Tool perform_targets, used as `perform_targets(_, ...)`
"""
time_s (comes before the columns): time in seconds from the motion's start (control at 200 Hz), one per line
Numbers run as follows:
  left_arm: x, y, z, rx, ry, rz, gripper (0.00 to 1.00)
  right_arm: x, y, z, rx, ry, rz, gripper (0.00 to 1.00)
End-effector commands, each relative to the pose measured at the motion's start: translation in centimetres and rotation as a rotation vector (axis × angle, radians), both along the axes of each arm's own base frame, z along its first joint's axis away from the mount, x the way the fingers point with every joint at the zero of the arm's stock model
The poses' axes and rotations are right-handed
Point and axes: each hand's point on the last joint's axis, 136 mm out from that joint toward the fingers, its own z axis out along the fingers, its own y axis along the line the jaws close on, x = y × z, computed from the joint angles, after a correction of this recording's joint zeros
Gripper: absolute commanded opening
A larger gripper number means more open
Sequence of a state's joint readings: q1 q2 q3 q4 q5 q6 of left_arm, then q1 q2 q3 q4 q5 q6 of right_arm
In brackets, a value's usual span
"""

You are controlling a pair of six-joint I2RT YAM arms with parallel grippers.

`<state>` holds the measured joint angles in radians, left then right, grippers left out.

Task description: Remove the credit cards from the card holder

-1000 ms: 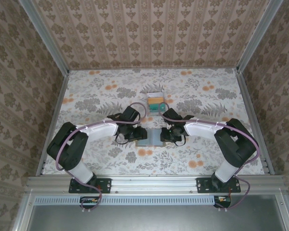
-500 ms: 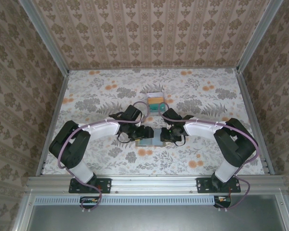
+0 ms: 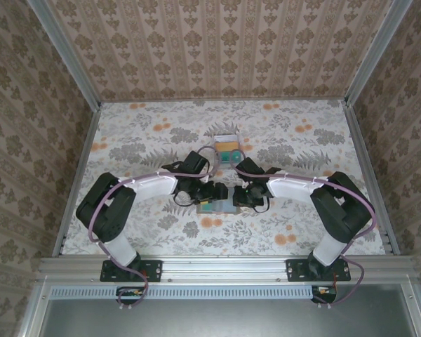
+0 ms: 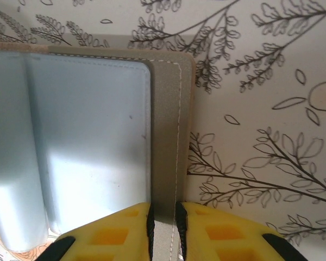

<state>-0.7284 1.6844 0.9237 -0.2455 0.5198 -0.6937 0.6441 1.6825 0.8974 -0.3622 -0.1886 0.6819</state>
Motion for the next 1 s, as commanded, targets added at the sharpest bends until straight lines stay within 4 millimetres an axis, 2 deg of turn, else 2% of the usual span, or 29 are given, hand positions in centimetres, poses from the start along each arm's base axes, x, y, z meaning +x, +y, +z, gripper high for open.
perform_targets(0.0, 0.1, -1.3, 1.3, -0.057, -0.028, -0.049, 0.75, -1.0, 0.1, -1.6, -0.029, 0.05, 0.01, 0.24)
perform_targets(0.115, 0.2, -1.9, 2.2, -0.1, -0.041, -0.062, 0.73, -0.9, 0.1, -1.6, -0.028, 0.049, 0.01, 0.24)
perform_targets(0.28, 0.6, -1.7, 3.3, -0.118, -0.069, -0.05, 0.73, -1.0, 0.1, -1.7, -0.03, 0.052, 0.01, 0.24)
perform_targets(0.45, 1.8, 0.8, 3.6, -0.042, -0.11, 0.02, 0.72, -0.9, 0.1, -1.8, -0.032, 0.053, 0.011, 0.24)
perform_targets(0.63, 1.9, 3.7, 2.4, 0.067, -0.11, 0.054, 0.72, -0.8, 0.2, -1.7, -0.032, 0.052, 0.013, 0.24)
perform_targets(0.775, 1.3, 3.9, 0.9, 0.085, -0.065, 0.046, 0.72, -0.8, 0.3, -1.8, -0.032, 0.055, 0.014, 0.24)
perform_targets(0.995, 1.0, 4.0, -0.4, 0.11, -0.035, 0.045, 0.71, -0.8, 0.2, -1.8, -0.034, 0.056, 0.015, 0.24)
